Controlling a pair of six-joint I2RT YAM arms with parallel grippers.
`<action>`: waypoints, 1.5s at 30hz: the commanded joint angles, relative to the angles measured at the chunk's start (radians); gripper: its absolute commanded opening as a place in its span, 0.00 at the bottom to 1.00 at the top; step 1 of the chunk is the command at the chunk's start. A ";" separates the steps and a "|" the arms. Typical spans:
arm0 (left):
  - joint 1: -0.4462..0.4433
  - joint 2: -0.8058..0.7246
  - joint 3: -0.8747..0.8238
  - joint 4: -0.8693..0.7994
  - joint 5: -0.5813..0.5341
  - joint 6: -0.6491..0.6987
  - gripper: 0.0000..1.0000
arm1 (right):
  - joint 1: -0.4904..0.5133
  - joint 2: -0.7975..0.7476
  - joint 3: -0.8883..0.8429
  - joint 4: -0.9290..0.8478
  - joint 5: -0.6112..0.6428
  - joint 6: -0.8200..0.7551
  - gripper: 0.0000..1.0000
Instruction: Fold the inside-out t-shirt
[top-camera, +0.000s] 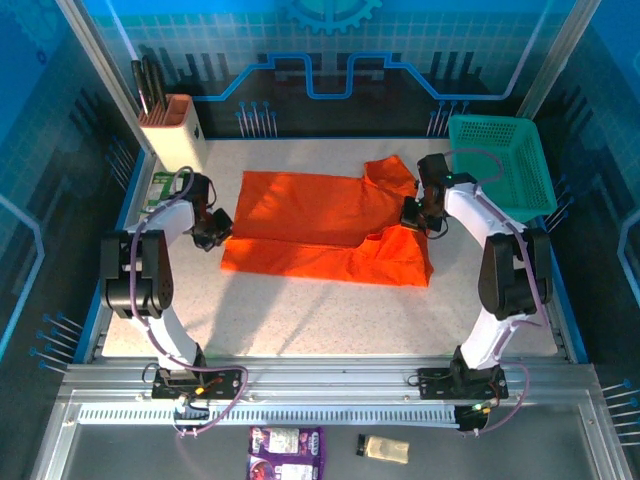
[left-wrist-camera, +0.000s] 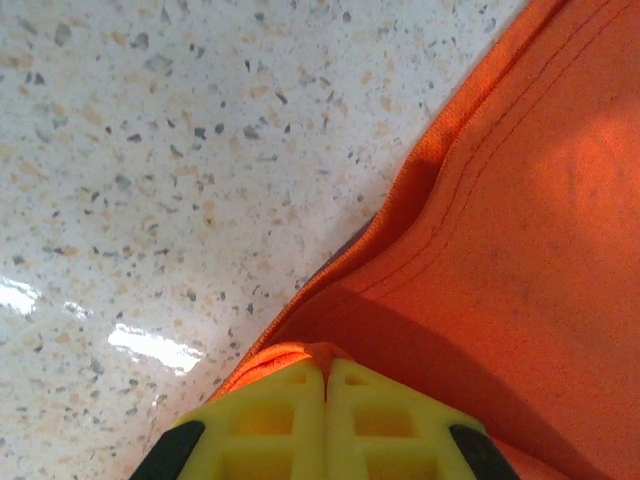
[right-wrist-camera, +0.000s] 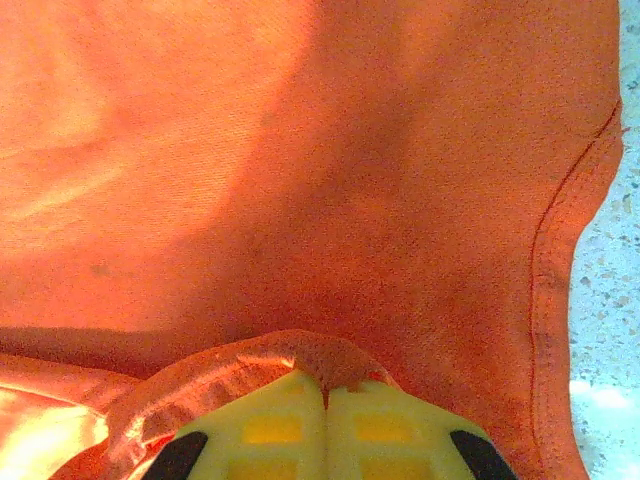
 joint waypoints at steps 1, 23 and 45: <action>0.012 0.030 0.036 -0.026 -0.023 0.025 0.04 | -0.017 0.041 0.038 -0.001 -0.009 -0.023 0.00; -0.095 -0.098 -0.005 -0.053 0.090 0.081 0.25 | 0.028 -0.222 -0.211 0.004 -0.184 -0.016 0.62; -0.036 0.000 -0.165 -0.017 0.052 0.100 0.24 | -0.117 -0.133 -0.484 0.223 -0.232 0.001 0.75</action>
